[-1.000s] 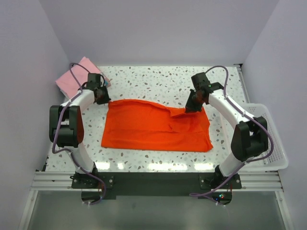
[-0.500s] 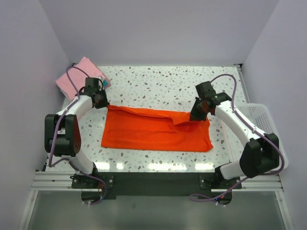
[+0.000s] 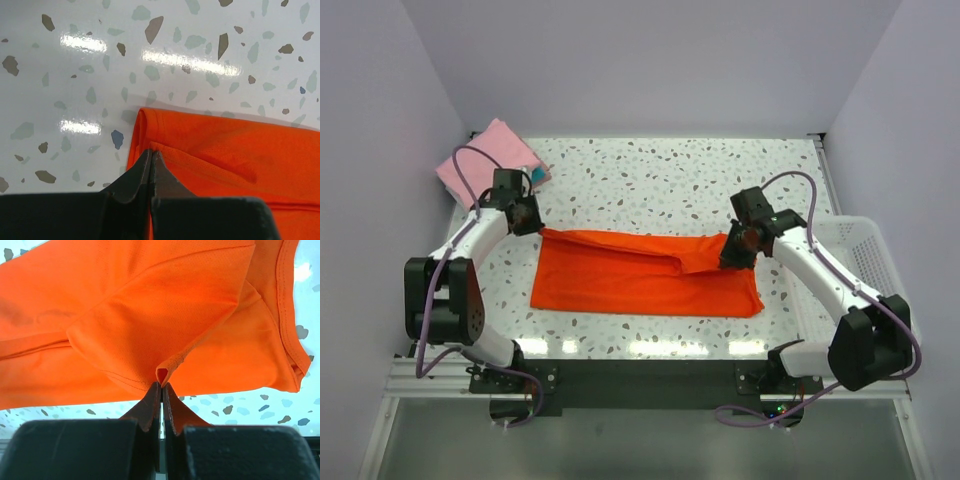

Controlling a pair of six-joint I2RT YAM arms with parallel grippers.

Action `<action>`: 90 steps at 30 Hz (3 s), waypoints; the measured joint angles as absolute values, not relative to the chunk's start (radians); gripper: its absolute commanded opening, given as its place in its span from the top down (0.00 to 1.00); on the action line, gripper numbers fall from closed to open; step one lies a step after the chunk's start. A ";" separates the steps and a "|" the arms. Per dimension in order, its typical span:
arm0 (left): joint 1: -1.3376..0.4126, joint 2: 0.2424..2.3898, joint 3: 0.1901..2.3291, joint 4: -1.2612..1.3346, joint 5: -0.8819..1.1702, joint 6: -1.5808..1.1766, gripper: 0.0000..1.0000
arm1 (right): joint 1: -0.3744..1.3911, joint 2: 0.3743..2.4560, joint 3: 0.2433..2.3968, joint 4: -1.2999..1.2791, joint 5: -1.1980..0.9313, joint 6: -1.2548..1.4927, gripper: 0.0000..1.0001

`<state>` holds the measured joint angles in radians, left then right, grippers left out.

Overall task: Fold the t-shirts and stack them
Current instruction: Fold the tshirt

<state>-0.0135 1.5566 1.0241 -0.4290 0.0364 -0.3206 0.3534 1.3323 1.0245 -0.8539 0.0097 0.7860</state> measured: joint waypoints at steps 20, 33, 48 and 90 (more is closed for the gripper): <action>-0.014 1.436 0.935 -0.575 -0.025 -0.389 0.25 | 0.408 1.276 0.934 -0.881 0.007 0.789 0.52; -0.090 1.486 1.041 -0.528 0.001 -0.410 0.25 | 0.283 1.387 1.042 -0.847 0.044 0.713 0.46; -0.097 1.619 0.977 -0.416 0.113 -0.453 0.25 | 0.189 1.649 1.180 -0.768 0.142 0.595 0.50; -0.074 1.538 0.826 -0.390 0.036 -0.513 0.25 | 0.135 1.826 1.177 -0.635 0.200 0.524 1.00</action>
<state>-0.0738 1.5383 0.8261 -0.3901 0.0357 -0.5133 0.1352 1.8263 1.1770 -0.6346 0.2005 0.5240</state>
